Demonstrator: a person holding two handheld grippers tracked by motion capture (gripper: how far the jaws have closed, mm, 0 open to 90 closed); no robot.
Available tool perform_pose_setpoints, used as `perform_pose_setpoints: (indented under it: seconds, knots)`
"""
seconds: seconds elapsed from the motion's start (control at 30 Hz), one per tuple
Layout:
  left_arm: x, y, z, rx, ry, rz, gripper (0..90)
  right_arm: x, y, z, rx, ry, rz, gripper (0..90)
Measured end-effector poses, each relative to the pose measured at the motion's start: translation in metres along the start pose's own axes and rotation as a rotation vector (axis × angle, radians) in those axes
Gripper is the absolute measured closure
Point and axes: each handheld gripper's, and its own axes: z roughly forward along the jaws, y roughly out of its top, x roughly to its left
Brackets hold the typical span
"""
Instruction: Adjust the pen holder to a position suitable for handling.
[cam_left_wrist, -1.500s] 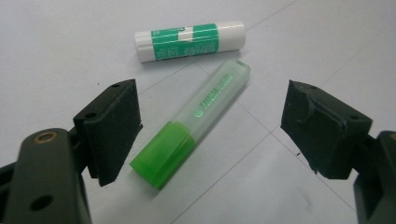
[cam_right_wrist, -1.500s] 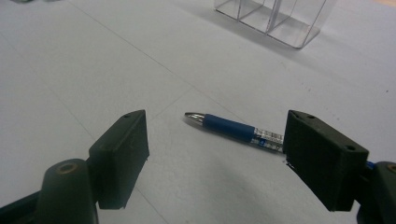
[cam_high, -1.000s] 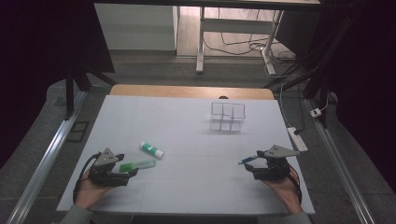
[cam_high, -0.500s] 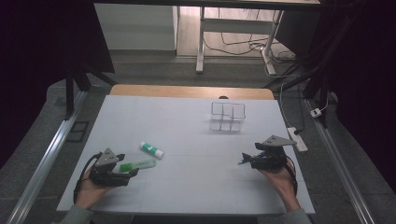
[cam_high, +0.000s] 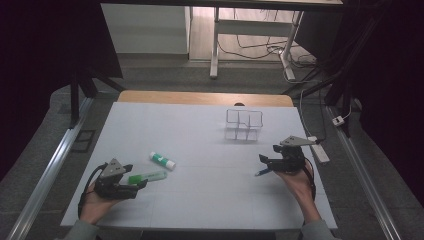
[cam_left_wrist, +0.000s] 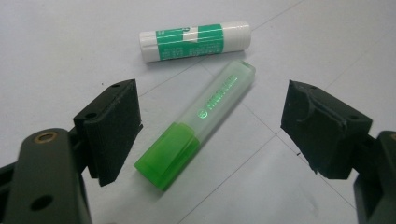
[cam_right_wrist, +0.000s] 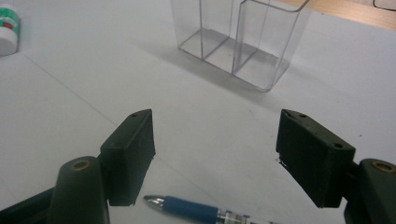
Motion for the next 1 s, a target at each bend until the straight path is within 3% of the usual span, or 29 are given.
perform_pose_setpoints:
  seconds: [0.6, 0.87, 1.0]
  knots:
    - [-0.002, 0.0, 0.003, 0.011, 0.005, 0.007, 18.8, -0.015, 0.015, 0.014, 0.039, -0.048, 0.019, 31.7]
    - [-0.003, 0.0, 0.004, 0.016, 0.008, 0.014, 18.8, -0.021, 0.017, 0.021, 0.053, -0.077, 0.039, 39.6]
    - [-0.003, 0.0, 0.005, 0.019, 0.008, 0.018, 18.8, -0.024, 0.019, 0.026, 0.055, -0.098, 0.043, 49.7]
